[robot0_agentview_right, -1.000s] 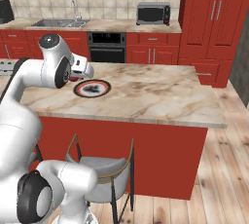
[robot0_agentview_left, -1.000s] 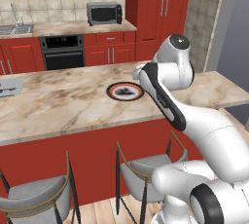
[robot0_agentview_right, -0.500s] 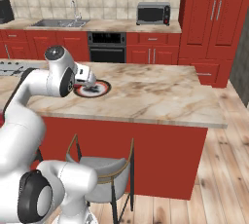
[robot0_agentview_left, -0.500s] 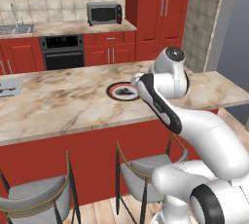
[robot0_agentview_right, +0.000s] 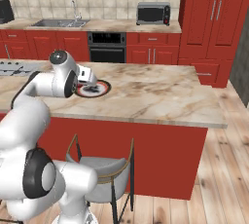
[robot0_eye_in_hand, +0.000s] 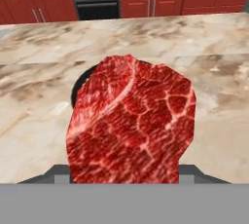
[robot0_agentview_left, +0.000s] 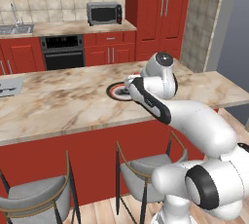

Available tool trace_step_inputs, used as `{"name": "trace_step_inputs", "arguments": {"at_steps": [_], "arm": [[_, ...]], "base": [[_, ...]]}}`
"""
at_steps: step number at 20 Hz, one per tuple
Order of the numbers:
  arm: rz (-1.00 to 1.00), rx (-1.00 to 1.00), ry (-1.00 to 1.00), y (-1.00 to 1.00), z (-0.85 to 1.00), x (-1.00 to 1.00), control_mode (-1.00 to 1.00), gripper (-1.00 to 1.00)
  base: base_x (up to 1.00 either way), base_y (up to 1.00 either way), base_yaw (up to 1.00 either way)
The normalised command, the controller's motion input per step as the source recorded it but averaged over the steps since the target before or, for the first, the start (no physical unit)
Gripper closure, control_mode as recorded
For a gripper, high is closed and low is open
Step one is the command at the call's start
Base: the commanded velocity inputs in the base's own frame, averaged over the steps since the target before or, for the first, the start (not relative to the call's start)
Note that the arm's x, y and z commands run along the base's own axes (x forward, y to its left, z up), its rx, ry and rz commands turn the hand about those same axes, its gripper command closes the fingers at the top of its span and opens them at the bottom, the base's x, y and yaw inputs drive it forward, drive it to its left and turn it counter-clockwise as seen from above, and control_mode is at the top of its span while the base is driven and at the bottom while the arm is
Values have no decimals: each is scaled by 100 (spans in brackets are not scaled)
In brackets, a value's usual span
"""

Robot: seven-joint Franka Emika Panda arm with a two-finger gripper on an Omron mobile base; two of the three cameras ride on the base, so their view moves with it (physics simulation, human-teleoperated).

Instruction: Take the steak from the fridge and place it on the digital scale on the counter by the fridge. Wait a few seconds for a reading, then move it to the plate on the dining counter.

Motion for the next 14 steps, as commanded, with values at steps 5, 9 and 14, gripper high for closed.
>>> {"name": "trace_step_inputs", "arguments": {"at_steps": [5, 9, 14], "arm": [[-1, 0, 0, 23, -20, 32, -100, 100], [-3, 0, 0, 1, -23, 29, -100, 100], [-2, 0, 0, 0, -29, 17, -100, 100]], "base": [[0, 0, 0], [0, 0, 0], [0, 0, 0]]}}
